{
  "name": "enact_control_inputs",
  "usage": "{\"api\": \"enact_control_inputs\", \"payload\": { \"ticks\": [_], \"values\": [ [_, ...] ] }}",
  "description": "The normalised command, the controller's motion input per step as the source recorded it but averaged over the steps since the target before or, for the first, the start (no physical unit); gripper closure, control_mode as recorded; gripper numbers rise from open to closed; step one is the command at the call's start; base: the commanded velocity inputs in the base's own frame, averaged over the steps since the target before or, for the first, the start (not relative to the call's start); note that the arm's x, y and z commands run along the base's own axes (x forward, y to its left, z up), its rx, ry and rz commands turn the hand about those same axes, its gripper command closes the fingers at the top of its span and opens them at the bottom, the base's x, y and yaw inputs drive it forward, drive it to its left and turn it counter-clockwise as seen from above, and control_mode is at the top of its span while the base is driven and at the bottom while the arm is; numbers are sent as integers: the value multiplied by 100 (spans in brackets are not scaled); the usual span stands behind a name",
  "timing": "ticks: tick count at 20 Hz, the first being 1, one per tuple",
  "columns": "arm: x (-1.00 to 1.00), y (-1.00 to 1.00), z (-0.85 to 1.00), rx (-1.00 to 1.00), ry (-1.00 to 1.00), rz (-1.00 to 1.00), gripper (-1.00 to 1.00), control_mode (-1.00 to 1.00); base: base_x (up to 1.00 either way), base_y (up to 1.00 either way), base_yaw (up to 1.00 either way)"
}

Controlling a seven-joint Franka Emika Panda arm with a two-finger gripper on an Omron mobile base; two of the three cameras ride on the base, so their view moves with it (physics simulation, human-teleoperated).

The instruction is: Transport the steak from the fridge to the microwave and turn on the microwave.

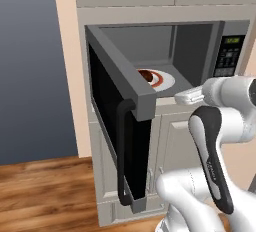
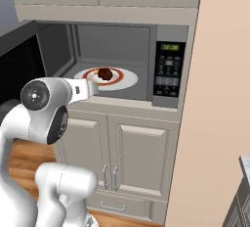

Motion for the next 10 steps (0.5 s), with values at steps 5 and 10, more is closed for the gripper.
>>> {"api": "enact_control_inputs", "payload": {
  "ticks": [5,10],
  "values": [
    [-65,0,13,2,0,2,100,-100,0,0,0],
    [-57,1,13,0,0,2,100,-100,0,0,0]
  ]
}}
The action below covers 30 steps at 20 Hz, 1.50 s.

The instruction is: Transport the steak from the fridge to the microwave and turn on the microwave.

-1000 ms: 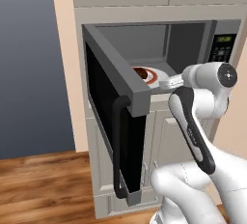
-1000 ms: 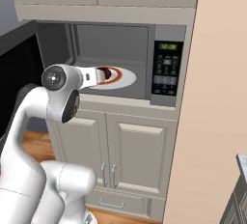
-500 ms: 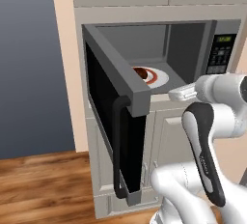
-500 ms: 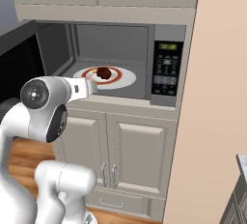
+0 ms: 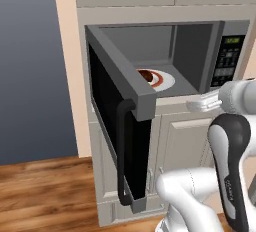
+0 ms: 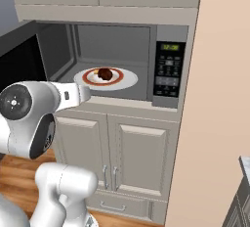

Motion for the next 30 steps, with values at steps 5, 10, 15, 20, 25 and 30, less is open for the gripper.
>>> {"api": "enact_control_inputs", "payload": {
  "ticks": [5,10,15,20,25,30],
  "values": [
    [-71,13,3,0,-2,8,100,-100,0,0,0],
    [-28,24,0,0,-17,7,100,-100,0,0,0],
    [-40,18,4,0,-14,0,100,-100,0,0,0],
    [-56,16,0,2,-1,0,100,-100,0,0,0],
    [-39,23,0,1,0,0,100,-100,0,0,0],
    [-26,33,0,0,-2,0,100,-100,0,0,0]
  ]
}}
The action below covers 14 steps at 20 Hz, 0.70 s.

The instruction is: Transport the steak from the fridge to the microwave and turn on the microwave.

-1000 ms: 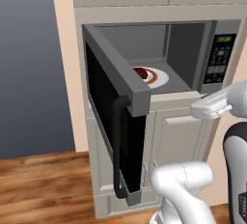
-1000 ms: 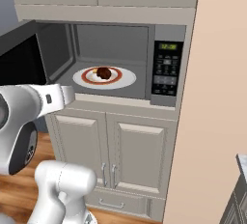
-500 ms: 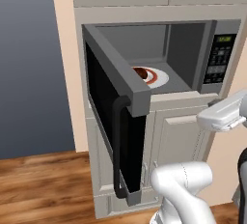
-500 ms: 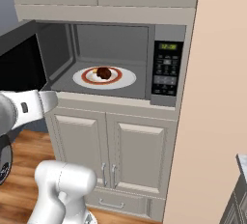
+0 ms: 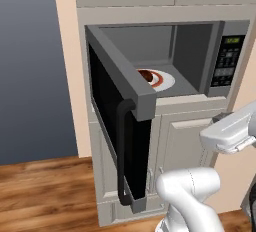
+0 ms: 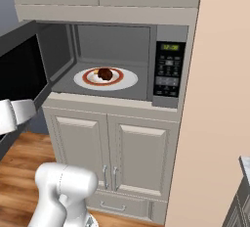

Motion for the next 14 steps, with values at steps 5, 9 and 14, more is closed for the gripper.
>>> {"api": "enact_control_inputs", "payload": {
  "ticks": [5,9,14],
  "values": [
    [-21,22,0,0,-7,0,100,-100,0,0,0],
    [-17,25,-7,-1,-13,0,100,-100,0,0,0],
    [-30,14,-1,0,-17,0,100,-100,0,0,0]
  ]
}}
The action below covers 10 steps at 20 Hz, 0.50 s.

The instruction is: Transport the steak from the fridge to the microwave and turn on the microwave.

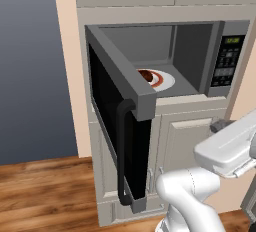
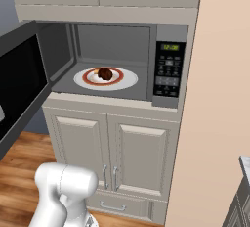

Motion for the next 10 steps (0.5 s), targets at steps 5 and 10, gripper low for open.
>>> {"api": "enact_control_inputs", "payload": {
  "ticks": [5,10],
  "values": [
    [-23,10,-4,0,-16,0,100,-100,0,0,0],
    [-11,12,-9,0,-13,-2,100,-100,0,0,0]
  ]
}}
